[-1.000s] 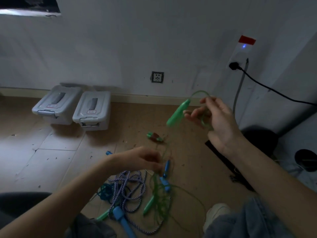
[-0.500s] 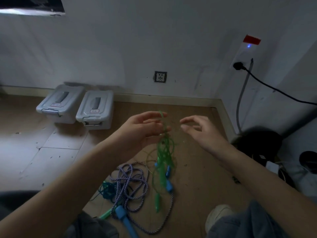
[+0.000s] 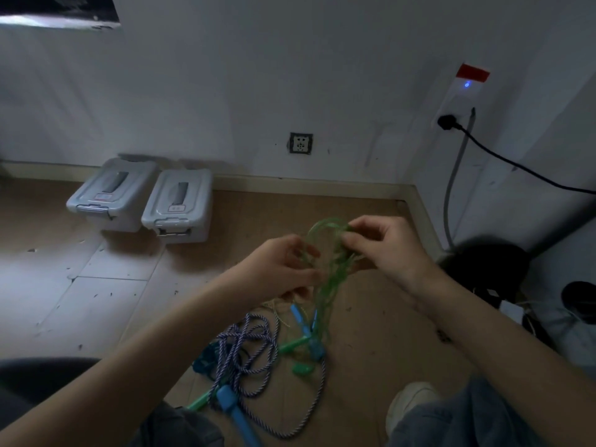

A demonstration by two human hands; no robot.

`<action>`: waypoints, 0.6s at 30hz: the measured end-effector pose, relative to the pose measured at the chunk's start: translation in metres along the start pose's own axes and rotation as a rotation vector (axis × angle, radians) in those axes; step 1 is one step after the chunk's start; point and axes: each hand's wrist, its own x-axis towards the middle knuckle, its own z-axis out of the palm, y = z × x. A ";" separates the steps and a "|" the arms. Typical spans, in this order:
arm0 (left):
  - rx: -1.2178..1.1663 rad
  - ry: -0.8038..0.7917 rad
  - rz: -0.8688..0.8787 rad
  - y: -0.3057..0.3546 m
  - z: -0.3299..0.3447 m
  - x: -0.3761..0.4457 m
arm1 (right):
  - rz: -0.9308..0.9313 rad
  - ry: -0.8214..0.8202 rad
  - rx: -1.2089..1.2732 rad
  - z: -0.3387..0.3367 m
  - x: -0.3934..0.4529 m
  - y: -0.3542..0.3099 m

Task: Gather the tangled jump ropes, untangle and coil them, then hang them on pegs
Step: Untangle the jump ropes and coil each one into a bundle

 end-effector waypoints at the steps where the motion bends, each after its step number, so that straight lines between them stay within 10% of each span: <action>1: 0.103 0.016 0.009 -0.003 -0.001 0.003 | 0.016 0.072 0.031 -0.004 0.002 -0.001; 11: 0.371 0.477 0.060 -0.020 -0.036 0.015 | 0.214 0.109 0.173 -0.012 0.004 -0.004; 18: -0.094 0.046 0.150 0.002 0.000 0.005 | 0.175 -0.230 0.384 -0.001 -0.001 -0.013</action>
